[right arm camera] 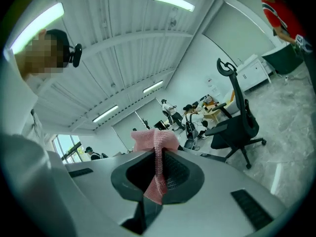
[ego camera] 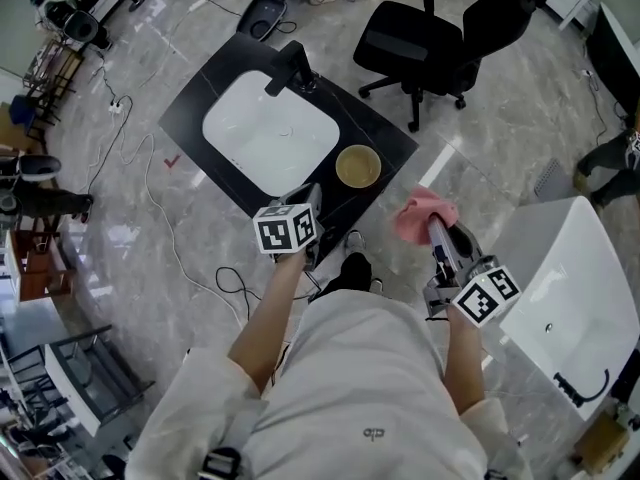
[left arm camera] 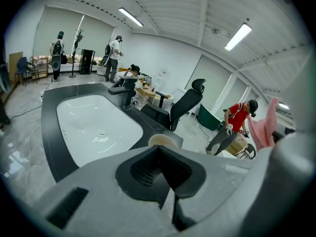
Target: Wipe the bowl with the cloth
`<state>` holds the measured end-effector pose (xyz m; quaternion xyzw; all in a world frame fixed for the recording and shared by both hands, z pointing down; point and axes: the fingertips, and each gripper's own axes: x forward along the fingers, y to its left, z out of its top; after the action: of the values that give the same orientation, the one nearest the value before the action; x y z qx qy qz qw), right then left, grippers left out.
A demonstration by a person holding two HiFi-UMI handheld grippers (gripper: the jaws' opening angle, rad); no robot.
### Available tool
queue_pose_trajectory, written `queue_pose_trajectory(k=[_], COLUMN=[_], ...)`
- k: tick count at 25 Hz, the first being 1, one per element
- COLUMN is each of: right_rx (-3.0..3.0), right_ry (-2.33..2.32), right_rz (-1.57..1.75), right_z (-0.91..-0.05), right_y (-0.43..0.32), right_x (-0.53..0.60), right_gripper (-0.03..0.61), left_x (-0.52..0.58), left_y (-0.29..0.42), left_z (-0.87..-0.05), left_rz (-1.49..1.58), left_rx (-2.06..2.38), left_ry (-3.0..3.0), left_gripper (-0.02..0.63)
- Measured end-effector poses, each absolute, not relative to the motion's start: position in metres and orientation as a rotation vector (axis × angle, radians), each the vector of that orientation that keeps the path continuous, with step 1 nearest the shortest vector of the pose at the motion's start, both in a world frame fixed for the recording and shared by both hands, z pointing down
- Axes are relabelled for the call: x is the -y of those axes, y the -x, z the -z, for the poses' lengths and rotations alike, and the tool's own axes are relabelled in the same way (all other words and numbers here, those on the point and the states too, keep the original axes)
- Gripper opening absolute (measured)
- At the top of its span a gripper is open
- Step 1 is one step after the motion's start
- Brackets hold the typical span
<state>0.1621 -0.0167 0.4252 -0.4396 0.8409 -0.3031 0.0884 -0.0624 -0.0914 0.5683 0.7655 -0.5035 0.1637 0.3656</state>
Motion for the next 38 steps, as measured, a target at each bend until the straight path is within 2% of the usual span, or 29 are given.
queue_pose_trajectory(k=[9, 15, 28, 38], right_rx=[-2.723, -2.765, -2.735, -2.781], right_ry=[1.415, 1.426, 1.377, 1.339], right_rz=[0.700, 0.645, 0.258, 0.195], right_z=[-0.422, -0.423, -0.313, -0.303], right_y=[-0.170, -0.164, -0.110, -0.087], right_x=[-0.065, -0.084, -0.086, -0.102], right_gripper=[0.017, 0.017, 0.017, 0.017], left_x=[-0.006, -0.047, -0.079, -0.097], left_y=[0.039, 0.050, 0.085, 0.086], left_z=[-0.512, -0.466, -0.322, -0.319], left_rz=[-0.401, -0.319, -0.033, 0.001], left_rx=[1.319, 1.415, 1.562, 1.482], left_ry=[-2.109, -2.226, -2.544, -2.564], left_gripper=[0.012, 0.012, 0.012, 0.012])
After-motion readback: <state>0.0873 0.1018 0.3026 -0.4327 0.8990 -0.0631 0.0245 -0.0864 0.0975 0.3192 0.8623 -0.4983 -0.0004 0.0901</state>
